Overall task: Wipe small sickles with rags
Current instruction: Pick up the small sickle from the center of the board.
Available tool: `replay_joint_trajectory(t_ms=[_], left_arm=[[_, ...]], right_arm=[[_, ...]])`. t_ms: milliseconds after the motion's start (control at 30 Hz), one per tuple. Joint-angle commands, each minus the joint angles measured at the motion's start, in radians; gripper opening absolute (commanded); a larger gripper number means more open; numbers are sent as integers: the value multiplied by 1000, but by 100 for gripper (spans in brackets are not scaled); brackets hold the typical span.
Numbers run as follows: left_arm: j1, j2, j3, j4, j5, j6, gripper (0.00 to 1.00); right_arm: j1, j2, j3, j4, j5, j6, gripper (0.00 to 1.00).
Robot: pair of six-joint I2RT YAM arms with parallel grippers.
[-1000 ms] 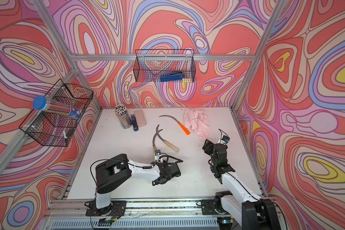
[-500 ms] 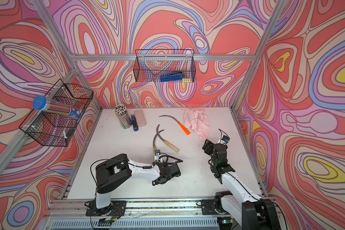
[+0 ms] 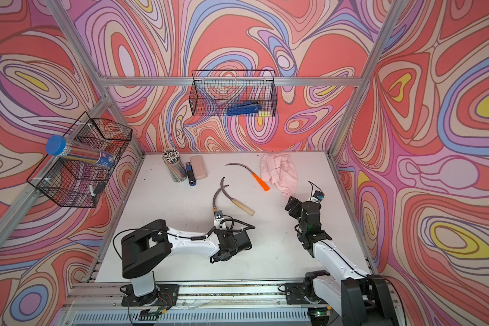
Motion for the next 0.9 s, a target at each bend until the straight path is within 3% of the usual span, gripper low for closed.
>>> replay_joint_trajectory(t_ms=[0,167,300,367,500,700,867], left_arm=[[4,-135,-60,70,-30,197,0],[5,-372,-153,147,-26,433,0],[11,-567,-296,403,32,692,0],[18,-629,-345,465,32,749,0],[30,-698,-349,342,-65,709,0],[30,-731,-310,47,-243,488,0],[30,-761,-330,98,-250,542,0]], right_arm=[[7,76,112,-90,10,-1,96],[8,228,350,-255,-39,-2,98],[9,354,535,-368,-36,-5,98],[17,415,623,-429,-23,-17,98],[34,518,762,-517,21,-33,98],[34,631,888,-557,58,-34,98],[36,777,1050,-626,68,-43,98]])
